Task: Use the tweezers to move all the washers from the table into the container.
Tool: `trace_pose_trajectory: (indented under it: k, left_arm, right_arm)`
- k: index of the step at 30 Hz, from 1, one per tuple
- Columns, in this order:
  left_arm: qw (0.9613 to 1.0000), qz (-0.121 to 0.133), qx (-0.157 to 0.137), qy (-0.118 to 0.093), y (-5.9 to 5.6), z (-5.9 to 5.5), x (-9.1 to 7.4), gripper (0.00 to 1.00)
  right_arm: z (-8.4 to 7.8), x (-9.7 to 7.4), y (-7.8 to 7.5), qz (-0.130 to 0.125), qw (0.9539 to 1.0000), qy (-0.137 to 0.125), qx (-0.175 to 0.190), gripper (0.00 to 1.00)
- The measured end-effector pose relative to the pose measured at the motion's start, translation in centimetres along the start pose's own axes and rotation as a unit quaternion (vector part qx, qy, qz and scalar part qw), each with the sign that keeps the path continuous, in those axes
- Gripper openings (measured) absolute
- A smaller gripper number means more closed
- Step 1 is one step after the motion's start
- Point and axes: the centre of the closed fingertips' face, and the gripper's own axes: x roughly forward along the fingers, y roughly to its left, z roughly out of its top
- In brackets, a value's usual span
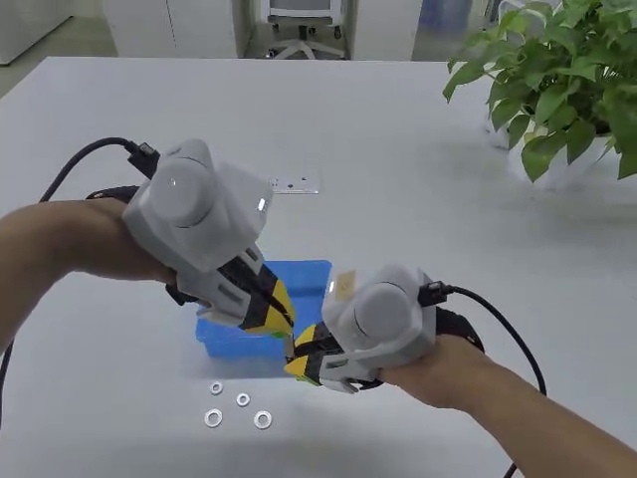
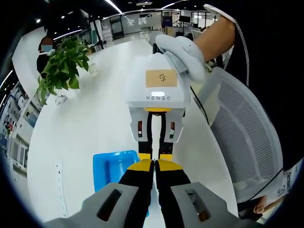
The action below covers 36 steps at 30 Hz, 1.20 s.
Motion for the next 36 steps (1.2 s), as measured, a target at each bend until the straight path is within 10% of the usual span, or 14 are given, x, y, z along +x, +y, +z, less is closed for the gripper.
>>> trace_pose_trajectory:
  k: [36]
  left_arm:
    - [0.9994,0.032,0.0,0.008,5.0,-1.8,-0.7,0.06]
  right_arm:
    - [0.9,1.7,-5.1,0.004,0.9996,0.007,-0.026,0.1]
